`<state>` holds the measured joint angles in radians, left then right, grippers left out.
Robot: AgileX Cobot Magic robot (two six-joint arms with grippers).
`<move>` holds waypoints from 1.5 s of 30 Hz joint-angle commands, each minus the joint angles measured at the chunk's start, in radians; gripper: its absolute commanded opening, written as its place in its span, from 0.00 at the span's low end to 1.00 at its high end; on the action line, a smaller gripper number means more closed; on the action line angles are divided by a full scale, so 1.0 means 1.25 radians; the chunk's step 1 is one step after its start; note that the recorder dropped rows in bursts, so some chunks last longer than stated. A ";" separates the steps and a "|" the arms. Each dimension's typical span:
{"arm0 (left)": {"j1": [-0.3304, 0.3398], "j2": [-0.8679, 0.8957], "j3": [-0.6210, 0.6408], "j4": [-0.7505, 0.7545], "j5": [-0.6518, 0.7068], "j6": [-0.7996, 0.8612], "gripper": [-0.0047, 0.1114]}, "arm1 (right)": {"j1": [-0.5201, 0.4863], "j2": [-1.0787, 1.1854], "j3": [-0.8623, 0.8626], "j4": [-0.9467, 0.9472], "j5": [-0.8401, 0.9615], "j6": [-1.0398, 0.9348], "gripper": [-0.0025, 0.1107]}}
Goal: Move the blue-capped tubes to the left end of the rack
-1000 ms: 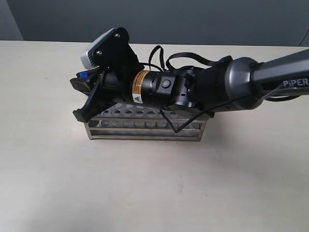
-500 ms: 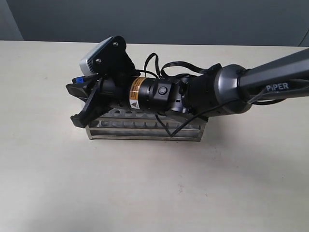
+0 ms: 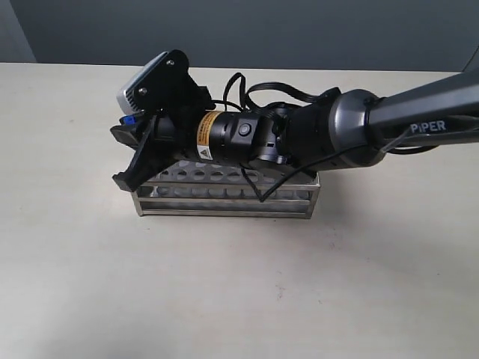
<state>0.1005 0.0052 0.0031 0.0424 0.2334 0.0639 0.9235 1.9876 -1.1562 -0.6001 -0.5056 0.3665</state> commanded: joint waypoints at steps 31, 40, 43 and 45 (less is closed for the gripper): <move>-0.003 -0.004 -0.002 0.001 -0.002 0.000 0.05 | -0.033 -0.147 -0.005 0.048 0.236 -0.008 0.02; -0.003 -0.004 -0.002 0.001 -0.002 0.000 0.05 | -0.228 -0.336 0.075 0.066 0.310 -0.008 0.02; -0.003 -0.004 -0.002 0.001 -0.002 0.000 0.05 | -0.306 -0.426 0.152 0.074 0.306 -0.007 0.02; -0.003 -0.004 -0.002 0.001 -0.002 0.000 0.05 | -0.348 -0.484 0.218 0.077 0.293 -0.007 0.02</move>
<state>0.1005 0.0052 0.0031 0.0424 0.2334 0.0639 0.5594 1.4768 -0.9737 -0.5133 -0.1321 0.3591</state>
